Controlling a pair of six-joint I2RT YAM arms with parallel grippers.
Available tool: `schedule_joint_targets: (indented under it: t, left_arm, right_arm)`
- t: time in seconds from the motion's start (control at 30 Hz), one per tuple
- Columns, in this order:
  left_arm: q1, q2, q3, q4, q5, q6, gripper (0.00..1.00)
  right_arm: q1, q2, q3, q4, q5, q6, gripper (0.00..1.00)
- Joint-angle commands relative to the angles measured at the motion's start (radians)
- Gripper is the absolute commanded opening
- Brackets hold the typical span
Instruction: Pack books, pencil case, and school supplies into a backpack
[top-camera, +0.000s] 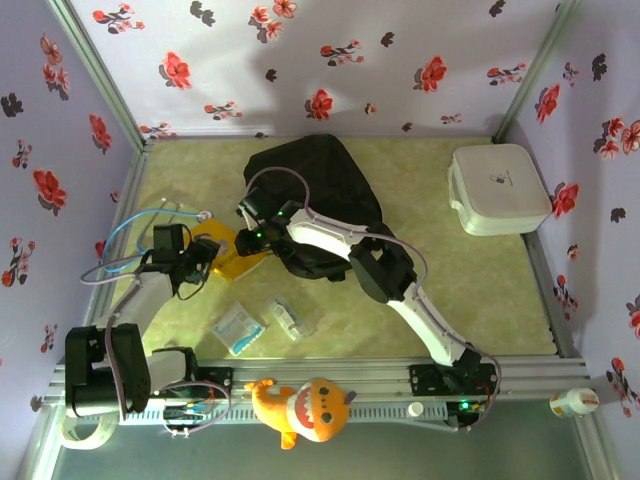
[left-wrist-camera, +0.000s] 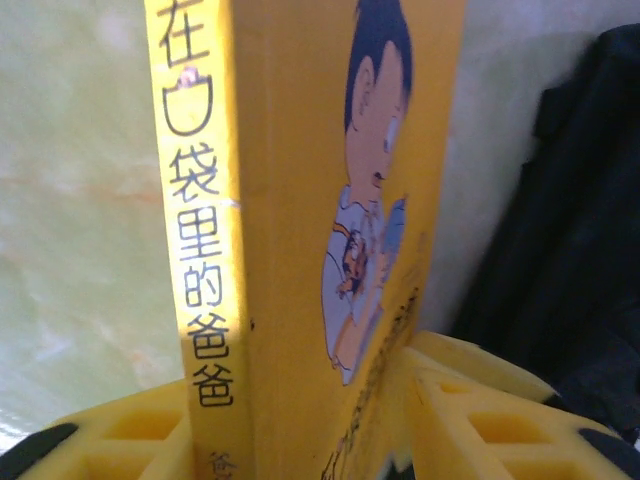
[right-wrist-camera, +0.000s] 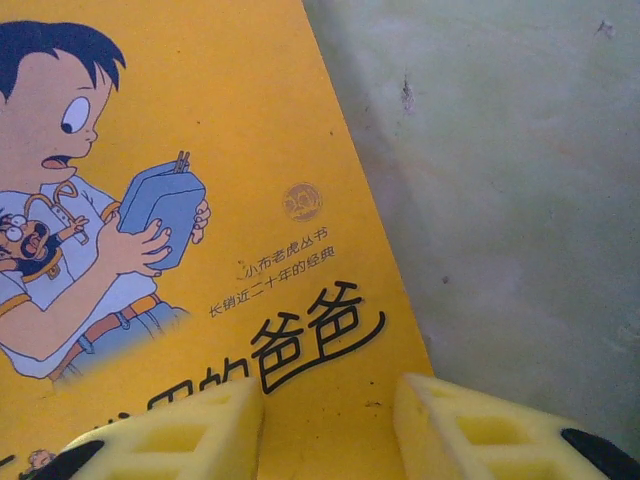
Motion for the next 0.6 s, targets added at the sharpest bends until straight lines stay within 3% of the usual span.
schedule_joint_targets:
  t: [0.0,0.3,0.43,0.53,0.57]
  left_arm:
    - [-0.017,0.012,0.028,0.056,0.031,-0.022,0.43]
    - [-0.024,-0.023,0.045,-0.036,-0.046,0.027,0.30]
    - [-0.024,-0.065,0.060,-0.078,-0.085,0.041,0.17]
    - [-0.023,-0.099,0.085,-0.105,-0.096,0.055,0.00]
    - [-0.023,-0.111,0.101,-0.120,-0.097,0.070,0.00]
  right_arm:
    - [0.021,0.051,-0.054,-0.074,-0.038,0.004,0.39]
    - [0.019,0.043,-0.016,-0.091,-0.044,0.011,0.40]
    - [0.009,0.002,0.069,-0.129,-0.038,0.021,0.42]
    - [-0.015,-0.081,0.061,-0.095,-0.036,0.052,0.44]
    - [-0.026,-0.116,0.042,-0.078,-0.033,0.063,0.45]
